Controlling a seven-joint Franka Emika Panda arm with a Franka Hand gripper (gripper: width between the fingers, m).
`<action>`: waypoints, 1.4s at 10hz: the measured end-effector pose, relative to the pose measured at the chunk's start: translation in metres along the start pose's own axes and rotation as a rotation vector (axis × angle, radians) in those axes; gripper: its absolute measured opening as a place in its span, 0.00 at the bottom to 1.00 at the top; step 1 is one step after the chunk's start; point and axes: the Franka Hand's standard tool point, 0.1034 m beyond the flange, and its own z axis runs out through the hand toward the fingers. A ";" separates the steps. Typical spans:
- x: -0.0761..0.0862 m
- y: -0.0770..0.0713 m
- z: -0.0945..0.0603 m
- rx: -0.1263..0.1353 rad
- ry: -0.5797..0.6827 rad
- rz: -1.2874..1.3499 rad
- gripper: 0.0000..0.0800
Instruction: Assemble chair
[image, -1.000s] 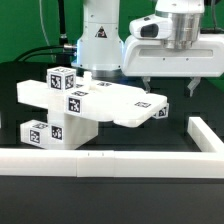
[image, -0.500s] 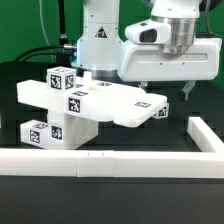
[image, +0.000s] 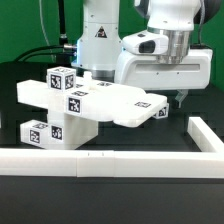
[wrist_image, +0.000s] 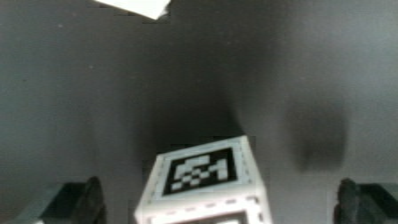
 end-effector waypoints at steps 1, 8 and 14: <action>-0.002 0.001 0.002 -0.002 -0.001 0.001 0.81; -0.001 0.013 0.002 -0.002 -0.003 0.020 0.35; 0.016 0.039 -0.073 0.086 -0.065 0.081 0.35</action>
Offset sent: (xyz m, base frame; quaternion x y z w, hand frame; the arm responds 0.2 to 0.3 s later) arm 0.0008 -0.0100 -0.0043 -0.0086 0.0057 -0.0286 0.9995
